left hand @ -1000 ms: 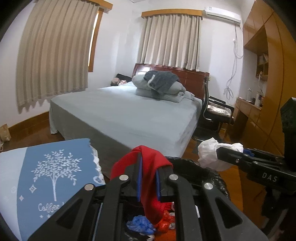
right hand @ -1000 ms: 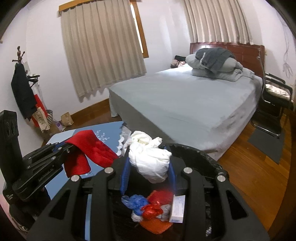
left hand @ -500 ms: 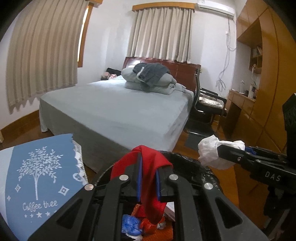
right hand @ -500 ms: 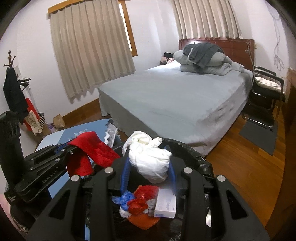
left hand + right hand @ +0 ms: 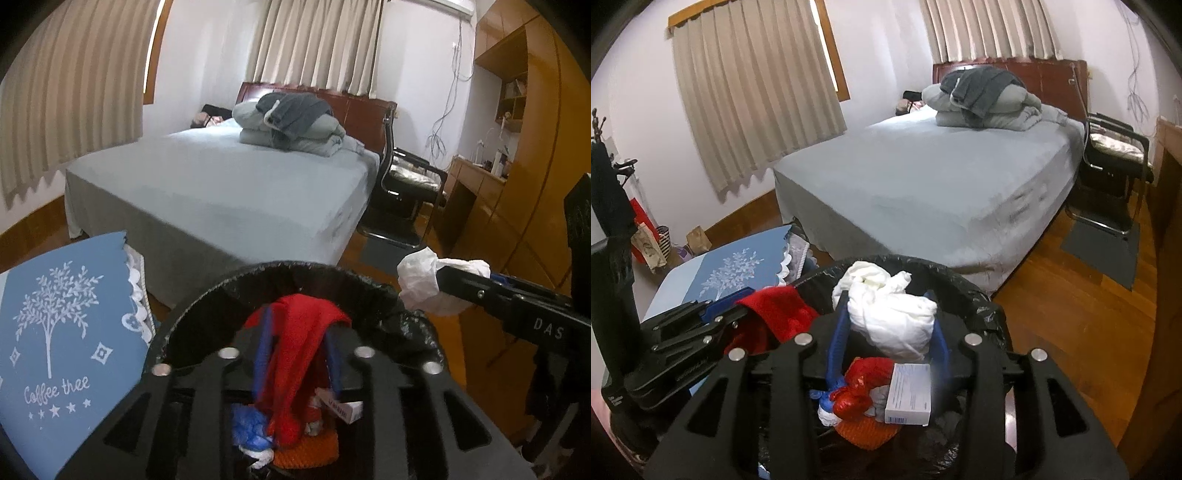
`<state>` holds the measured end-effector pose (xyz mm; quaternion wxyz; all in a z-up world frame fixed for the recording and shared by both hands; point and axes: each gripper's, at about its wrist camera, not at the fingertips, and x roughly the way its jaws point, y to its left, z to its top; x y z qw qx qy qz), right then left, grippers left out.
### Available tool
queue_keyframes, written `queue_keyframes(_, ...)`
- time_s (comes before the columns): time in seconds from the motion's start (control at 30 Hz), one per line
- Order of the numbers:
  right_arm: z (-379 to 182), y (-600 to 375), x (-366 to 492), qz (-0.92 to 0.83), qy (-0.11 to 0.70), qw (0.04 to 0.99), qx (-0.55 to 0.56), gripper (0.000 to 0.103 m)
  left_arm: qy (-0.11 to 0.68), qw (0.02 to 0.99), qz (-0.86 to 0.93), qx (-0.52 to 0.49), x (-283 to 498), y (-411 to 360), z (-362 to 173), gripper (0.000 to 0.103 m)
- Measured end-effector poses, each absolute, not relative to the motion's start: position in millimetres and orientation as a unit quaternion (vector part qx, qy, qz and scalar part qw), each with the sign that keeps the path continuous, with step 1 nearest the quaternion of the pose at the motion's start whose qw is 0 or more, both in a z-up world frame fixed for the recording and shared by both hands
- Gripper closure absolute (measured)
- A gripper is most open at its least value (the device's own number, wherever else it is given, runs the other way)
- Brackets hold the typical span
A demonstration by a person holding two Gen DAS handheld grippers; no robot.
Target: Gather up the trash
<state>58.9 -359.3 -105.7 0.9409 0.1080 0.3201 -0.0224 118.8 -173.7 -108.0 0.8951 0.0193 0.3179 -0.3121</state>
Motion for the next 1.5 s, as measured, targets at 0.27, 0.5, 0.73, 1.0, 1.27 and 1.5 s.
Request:
queue_keyframes(0.27,-107.5,-356.1,62.0,-0.029,0.321,0.941,0.106,0.038,0.327,0.898,-0.294,0.018,116.9,-159.5,-109.9,0.035)
queue_keyframes(0.5,-100.1,-354.5,56.7,-0.034,0.309,0.944,0.109,0.010,0.313,0.914,-0.257,0.010,113.5,-135.1,-98.7,0.014)
queue_keyframes(0.73,-84.9,-345.8,49.2,-0.021,0.303,0.946,0.110,0.006,0.299,0.925,-0.235,0.011,104.8,-115.7,-79.2,0.006)
queue_keyframes(1.0,-62.6,-323.4,35.1,-0.002,0.298,0.950,0.093,0.005,0.296,0.932,-0.208,0.013,87.0,-92.2,-64.8,0.006)
queue_keyframes(1.27,-51.2,-299.4,21.4,0.010,0.307,0.948,0.081,0.005,0.293,0.939,-0.181,0.010,66.3,-69.0,-55.2,0.006)
queue_keyframes(1.5,-45.6,-284.9,12.9,0.021,0.313,0.946,0.079,0.005,0.289,0.943,-0.165,0.019,47.0,-57.5,-44.4,0.006)
